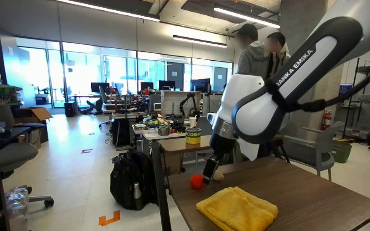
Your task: Use the towel to clean the table and move the toys to the left
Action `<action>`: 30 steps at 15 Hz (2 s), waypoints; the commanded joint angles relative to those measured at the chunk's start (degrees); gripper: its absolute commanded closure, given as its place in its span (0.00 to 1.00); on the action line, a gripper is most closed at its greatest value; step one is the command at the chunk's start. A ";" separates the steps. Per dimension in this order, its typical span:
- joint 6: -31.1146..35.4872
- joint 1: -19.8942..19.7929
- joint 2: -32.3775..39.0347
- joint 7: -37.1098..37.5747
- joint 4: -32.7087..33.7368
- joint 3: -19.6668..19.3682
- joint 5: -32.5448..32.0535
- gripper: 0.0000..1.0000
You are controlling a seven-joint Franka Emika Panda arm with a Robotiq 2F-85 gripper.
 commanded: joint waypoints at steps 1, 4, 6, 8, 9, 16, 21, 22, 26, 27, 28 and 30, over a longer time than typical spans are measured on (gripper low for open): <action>-5.82 -4.76 -8.01 -1.23 -9.66 3.97 4.16 0.00; -13.92 -2.94 -8.83 3.91 -9.41 0.14 6.13 0.00; -18.01 -0.74 -7.89 8.22 -8.88 -3.04 5.41 0.00; -20.61 -0.53 -6.18 5.33 -9.06 -3.17 3.41 0.00; -18.38 -0.33 -5.69 2.74 -10.22 -3.13 1.42 0.00; -16.82 0.20 -4.41 2.87 -10.54 -2.80 0.53 0.00; -16.38 -0.73 -4.23 1.18 -10.56 -1.57 1.27 0.00; -16.05 -0.89 -4.46 0.52 -10.88 -0.87 1.48 0.00; -14.34 -0.21 -5.72 -1.82 -12.08 1.44 1.00 0.00; -13.67 0.10 -5.17 -1.66 -11.53 1.64 1.02 0.00; -13.20 0.53 -4.31 -1.16 -10.69 1.53 0.98 0.00; -13.21 1.61 -0.84 0.58 -7.18 -0.06 0.90 0.00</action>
